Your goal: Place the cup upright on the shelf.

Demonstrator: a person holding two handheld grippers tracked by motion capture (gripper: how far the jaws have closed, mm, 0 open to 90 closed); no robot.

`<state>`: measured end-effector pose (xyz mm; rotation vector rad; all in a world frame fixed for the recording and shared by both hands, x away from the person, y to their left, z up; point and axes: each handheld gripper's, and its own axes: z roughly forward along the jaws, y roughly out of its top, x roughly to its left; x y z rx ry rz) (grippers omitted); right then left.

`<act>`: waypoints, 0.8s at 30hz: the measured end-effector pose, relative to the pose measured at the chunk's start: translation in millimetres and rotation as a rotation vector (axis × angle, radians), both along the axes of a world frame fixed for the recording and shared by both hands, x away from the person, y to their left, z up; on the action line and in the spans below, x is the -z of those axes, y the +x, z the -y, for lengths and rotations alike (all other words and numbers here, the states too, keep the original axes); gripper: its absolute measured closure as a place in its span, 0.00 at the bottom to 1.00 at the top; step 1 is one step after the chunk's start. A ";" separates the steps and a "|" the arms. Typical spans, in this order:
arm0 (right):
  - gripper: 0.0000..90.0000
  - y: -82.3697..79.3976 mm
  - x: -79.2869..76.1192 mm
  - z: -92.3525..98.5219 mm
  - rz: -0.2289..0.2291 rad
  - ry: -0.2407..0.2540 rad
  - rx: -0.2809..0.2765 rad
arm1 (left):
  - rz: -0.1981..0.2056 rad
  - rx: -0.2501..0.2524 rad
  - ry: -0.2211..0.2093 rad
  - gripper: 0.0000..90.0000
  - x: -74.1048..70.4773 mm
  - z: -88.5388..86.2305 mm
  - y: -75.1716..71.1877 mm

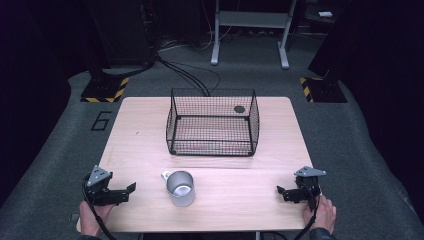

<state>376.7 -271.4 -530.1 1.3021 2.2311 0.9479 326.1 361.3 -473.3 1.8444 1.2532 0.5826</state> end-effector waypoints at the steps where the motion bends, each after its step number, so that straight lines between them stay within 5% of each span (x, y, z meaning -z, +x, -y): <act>1: 0.00 0.0 0.0 0.0 0.000 0.000 0.000 | 0.002 0.006 0.000 0.00 -2.4 1.2 -0.7; 14: 0.00 -0.1 0.1 0.0 0.000 0.000 0.000 | 0.072 0.133 -0.026 0.00 -35.7 38.4 -10.8; 24: 0.00 -0.1 0.1 0.1 -0.001 0.000 -0.001 | 0.092 0.250 -0.023 0.00 -40.4 73.0 -14.5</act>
